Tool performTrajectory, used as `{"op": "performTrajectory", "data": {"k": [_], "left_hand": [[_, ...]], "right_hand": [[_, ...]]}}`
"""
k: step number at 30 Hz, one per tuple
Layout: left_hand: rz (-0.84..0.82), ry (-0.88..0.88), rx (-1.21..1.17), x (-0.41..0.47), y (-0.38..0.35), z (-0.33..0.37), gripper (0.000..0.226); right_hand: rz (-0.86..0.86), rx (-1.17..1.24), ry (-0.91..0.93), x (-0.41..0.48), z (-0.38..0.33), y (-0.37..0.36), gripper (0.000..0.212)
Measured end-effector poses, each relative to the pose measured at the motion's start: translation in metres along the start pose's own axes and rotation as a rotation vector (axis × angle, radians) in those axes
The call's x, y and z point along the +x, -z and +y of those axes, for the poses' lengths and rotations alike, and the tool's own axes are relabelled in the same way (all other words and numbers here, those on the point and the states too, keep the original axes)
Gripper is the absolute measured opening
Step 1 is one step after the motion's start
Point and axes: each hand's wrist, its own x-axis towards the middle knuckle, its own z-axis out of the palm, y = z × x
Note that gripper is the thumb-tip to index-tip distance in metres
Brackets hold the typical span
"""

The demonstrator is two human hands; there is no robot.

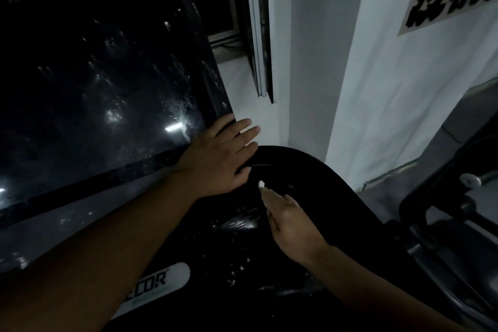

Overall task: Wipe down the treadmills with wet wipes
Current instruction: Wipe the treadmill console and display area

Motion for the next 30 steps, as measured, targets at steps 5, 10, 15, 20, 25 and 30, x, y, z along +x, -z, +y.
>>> {"op": "performTrajectory", "data": {"k": [5, 10, 15, 20, 25, 30], "left_hand": [[-0.058, -0.012, 0.013, -0.051, -0.018, 0.039, 0.063], [-0.084, -0.05, -0.013, -0.081, -0.024, 0.051, 0.061], [-0.062, -0.032, -0.089, -0.093, -0.016, 0.055, 0.057], [-0.123, 0.006, -0.157, -0.125, -0.014, 0.071, 0.062], [-0.103, 0.026, -0.238, -0.154, -0.005, 0.085, 0.062], [-0.079, 0.092, -0.238, -0.171, 0.003, 0.077, 0.062]], "right_hand": [[-0.057, -0.033, -0.086, -0.031, -0.025, -0.012, 0.081], [-0.217, -0.262, -0.065, -0.065, -0.027, -0.008, 0.099], [-0.154, -0.19, -0.135, -0.067, -0.056, -0.018, 0.107], [-0.181, -0.269, -0.081, -0.1, -0.051, -0.016, 0.092], [-0.182, -0.151, -0.038, -0.084, -0.088, -0.03, 0.087], [-0.099, -0.062, 0.001, -0.075, -0.082, -0.018, 0.053]]}}
